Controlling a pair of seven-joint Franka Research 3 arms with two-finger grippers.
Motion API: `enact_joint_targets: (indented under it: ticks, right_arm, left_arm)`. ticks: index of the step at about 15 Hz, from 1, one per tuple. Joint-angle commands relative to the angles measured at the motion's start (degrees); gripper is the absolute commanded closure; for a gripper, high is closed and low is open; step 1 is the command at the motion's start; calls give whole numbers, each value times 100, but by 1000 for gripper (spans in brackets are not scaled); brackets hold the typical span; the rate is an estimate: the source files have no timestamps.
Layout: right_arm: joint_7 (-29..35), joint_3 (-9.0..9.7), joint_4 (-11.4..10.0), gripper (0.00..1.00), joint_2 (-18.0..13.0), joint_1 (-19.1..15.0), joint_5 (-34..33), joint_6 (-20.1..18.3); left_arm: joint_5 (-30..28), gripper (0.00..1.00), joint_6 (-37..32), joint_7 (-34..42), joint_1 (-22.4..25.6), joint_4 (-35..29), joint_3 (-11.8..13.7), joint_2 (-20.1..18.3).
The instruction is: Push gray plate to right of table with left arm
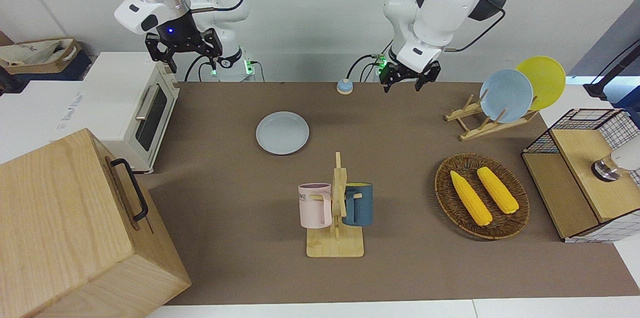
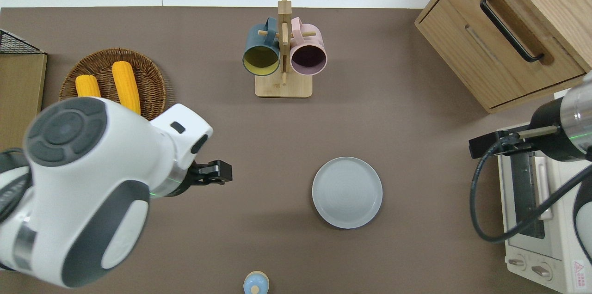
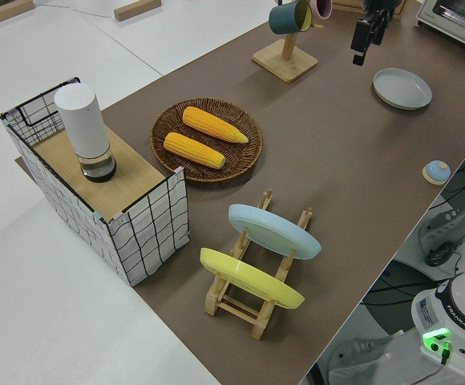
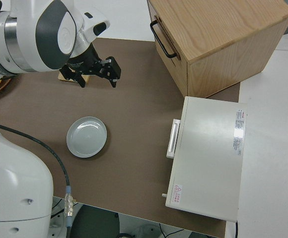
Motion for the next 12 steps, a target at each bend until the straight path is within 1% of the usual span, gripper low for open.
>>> enact_joint_targets:
  ticks: [1,2,3,6,9,12]
  right_arm:
    - [-15,32,-3,17,-43,-65,46,-69]
    - [-15,32,-3,17,-43,-65,46,-69]
    - [-15,32,6,17,-43,-65,46,-69]
    - [-15,32,6,17,-43,-65,46,-69]
    - [-15,23,-3,17,-43,-65,46,-69]
    - [-15,23,-3,17,-43,-65,46,-69]
  left_arm:
    - [379,2,-603,706,8,607,282,33]
    - [397,2,-665,978,26,670,422,33]
    - [406,2,-709,1355,26,766,676,25]
    - [467,2,-868,1972,52,943,1029,33]
    - [721,2,-868,2552,61,987,1249,24]
    - [722,2,-868,2659,52,1101,1478,33]
